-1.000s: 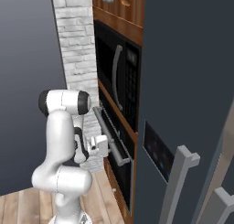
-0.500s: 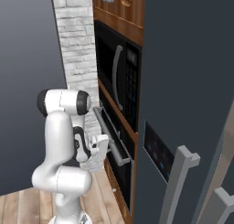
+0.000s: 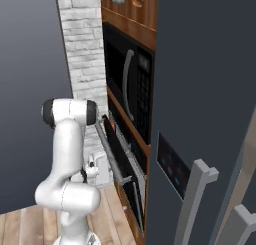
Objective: Take the baked cake out of the oven and place it on the plate for cooling. Then close the oven door.
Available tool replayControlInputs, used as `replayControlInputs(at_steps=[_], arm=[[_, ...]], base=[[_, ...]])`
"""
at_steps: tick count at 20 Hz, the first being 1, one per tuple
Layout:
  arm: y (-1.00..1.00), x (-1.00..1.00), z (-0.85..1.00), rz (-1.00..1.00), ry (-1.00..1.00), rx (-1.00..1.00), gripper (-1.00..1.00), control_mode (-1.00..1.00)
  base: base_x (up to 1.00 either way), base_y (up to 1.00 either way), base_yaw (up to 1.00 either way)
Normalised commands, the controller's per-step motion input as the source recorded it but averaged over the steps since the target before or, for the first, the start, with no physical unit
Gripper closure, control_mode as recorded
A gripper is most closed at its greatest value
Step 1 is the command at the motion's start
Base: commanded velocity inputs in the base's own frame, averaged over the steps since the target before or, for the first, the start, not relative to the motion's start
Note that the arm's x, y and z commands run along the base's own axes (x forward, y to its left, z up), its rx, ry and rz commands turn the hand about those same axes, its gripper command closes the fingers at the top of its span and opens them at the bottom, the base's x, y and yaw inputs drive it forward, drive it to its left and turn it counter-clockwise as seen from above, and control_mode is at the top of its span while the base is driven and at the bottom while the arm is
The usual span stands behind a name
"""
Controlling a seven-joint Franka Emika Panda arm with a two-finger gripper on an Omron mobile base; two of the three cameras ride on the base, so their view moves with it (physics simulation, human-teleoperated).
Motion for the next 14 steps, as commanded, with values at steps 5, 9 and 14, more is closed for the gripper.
replayControlInputs(at_steps=[5, 9, 14], arm=[[0.76, -0.4, -0.82, 0.16, 0.4, 0.24, 1.0, -1.0], [0.74, -0.44, -0.79, 0.17, 0.43, 0.28, 1.0, -1.0], [0.55, -0.46, -0.28, 0.16, 0.44, 0.4, -1.0, -1.0]], base=[[0.0, 0.0, 0.0], [0.0, 0.0, 0.0], [0.0, 0.0, 0.0]])
